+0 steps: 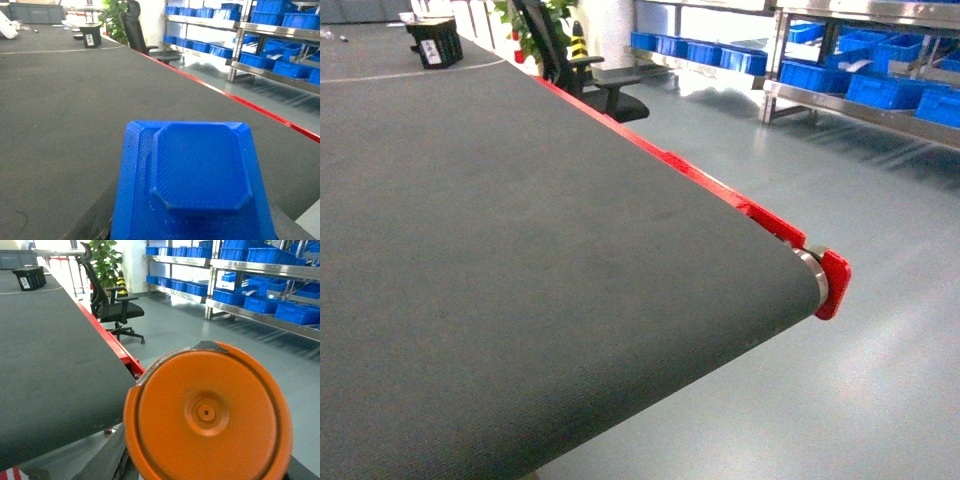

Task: Sort blue parts and orange caps into right shelf containers

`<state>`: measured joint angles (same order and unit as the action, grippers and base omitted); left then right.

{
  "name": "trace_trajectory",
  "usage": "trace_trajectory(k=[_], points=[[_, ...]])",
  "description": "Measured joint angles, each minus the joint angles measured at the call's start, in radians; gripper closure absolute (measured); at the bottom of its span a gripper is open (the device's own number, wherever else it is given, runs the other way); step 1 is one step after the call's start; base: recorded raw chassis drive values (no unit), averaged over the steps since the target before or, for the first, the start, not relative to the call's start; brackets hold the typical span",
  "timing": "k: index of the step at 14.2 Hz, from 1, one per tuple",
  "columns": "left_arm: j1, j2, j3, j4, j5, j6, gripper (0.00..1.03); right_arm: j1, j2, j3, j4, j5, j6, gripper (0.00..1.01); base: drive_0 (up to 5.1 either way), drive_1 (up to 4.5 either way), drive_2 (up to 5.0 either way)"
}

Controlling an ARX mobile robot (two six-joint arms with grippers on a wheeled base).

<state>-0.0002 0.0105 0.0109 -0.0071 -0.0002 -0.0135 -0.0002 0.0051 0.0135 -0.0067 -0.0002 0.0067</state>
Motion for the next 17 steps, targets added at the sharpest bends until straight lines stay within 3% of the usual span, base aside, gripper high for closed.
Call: trace_trajectory(k=[17], points=[[0.000, 0.000, 0.000, 0.000, 0.000, 0.000, 0.61, 0.000, 0.000, 0.000, 0.000, 0.000, 0.000, 0.57, -1.5, -1.54, -1.5]])
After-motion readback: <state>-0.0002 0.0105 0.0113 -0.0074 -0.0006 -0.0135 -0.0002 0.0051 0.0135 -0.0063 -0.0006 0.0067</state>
